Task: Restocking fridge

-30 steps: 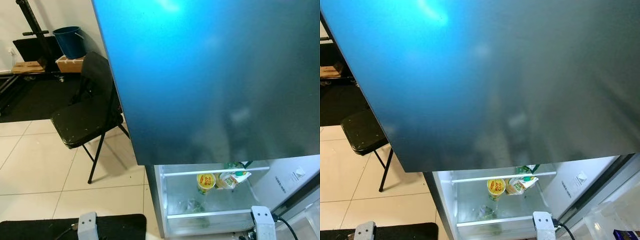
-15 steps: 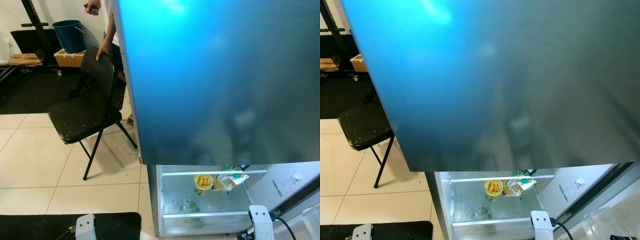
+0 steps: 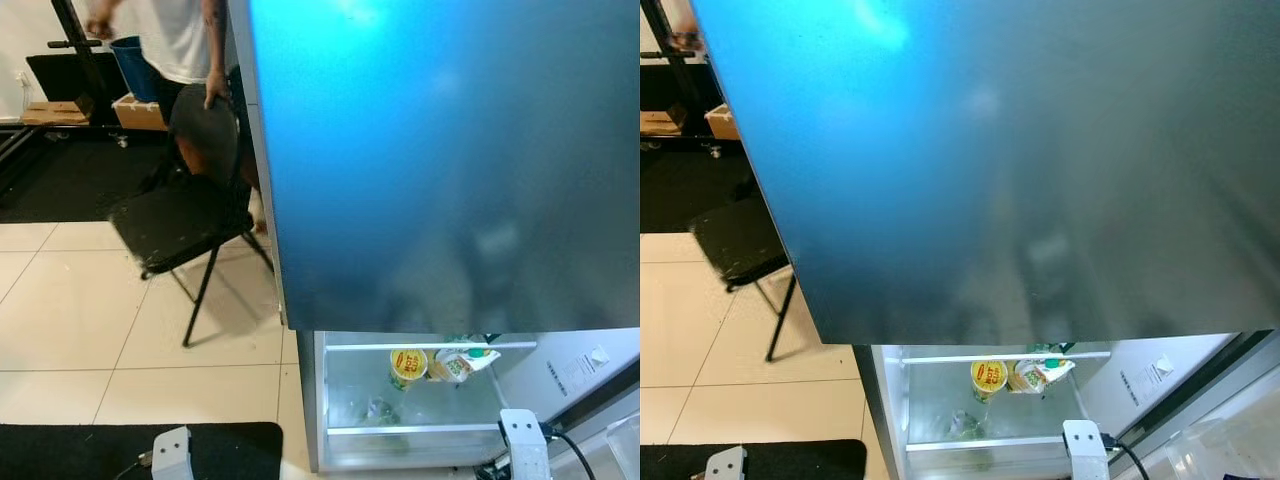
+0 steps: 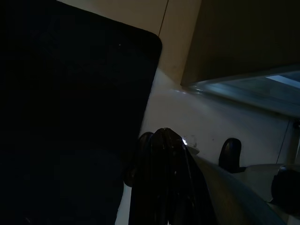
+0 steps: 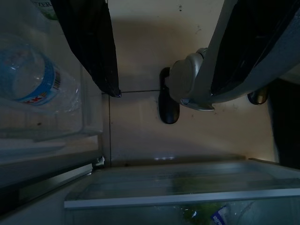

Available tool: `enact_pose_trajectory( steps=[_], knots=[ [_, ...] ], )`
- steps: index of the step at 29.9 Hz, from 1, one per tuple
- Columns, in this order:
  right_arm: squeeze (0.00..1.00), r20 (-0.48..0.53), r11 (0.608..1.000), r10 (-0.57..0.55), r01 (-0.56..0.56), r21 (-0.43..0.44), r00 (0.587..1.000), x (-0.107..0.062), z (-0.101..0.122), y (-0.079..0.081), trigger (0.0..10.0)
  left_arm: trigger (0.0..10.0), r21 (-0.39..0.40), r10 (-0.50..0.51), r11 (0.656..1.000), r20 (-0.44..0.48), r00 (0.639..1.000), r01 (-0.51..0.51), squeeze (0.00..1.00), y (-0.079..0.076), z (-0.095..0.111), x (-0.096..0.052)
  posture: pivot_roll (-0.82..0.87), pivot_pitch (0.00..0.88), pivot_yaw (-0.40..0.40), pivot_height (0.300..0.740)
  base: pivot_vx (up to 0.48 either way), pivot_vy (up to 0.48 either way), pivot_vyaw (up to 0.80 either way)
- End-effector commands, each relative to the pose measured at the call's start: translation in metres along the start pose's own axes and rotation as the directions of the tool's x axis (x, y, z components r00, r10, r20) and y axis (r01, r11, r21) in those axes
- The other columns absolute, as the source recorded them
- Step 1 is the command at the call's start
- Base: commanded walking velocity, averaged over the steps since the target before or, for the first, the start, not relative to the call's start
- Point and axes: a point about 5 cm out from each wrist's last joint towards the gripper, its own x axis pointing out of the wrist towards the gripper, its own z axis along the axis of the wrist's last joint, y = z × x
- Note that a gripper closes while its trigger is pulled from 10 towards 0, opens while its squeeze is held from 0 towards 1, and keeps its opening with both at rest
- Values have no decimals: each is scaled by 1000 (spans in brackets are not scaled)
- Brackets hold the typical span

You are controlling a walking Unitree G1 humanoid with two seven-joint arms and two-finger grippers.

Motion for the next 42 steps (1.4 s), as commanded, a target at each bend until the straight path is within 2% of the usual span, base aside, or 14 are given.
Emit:
enact_pose_trajectory(
  steps=[1,9,21,42],
  knots=[
    [0,-15,1000,-4,4,11,1000,0,-5,0,10000,10000,7,-17,1000,-26,1000,17,0,-5,-6,1,-24,0,-36,740,0,0,0],
    [0,-30,1000,-10,10,25,1000,-1,-13,1,10000,10000,20,-24,999,-38,999,25,0,-6,-8,0,-42,0,-16,740,0,0,0],
    [0,-26,1000,-12,13,22,1000,-1,-11,2,10000,10000,24,-42,999,-46,998,43,0,-8,-7,1,-44,0,-15,740,0,0,0],
    [0,-35,1000,-21,22,13,999,-2,-15,-2,10000,10000,41,-53,998,-71,996,56,0,-12,-13,1,-52,0,-15,740,-258,0,0]
  ],
)
